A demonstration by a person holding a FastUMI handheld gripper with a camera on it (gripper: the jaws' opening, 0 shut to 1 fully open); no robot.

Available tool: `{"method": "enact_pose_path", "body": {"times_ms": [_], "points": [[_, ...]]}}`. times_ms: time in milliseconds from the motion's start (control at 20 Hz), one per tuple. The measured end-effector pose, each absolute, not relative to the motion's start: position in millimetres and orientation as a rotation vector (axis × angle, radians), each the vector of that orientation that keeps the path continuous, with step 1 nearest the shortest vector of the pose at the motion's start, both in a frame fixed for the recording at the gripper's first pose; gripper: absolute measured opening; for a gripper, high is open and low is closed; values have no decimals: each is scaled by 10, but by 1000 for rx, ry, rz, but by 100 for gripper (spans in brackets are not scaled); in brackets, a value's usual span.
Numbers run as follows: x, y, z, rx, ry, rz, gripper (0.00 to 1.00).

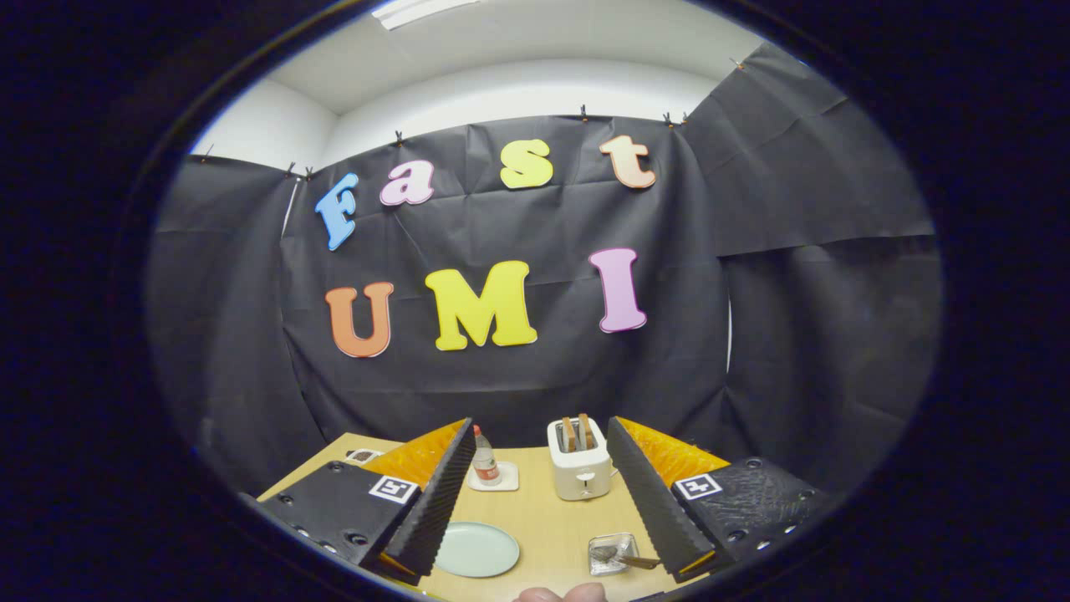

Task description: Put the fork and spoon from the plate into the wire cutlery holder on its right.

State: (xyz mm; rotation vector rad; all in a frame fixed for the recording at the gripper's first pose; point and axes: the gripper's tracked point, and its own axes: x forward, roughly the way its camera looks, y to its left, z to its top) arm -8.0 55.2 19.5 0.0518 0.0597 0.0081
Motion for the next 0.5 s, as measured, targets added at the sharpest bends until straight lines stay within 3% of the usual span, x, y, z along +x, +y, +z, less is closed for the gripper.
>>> {"method": "enact_pose_path", "body": {"times_ms": [500], "points": [[-19,678,238,30,48,8,96]]}}
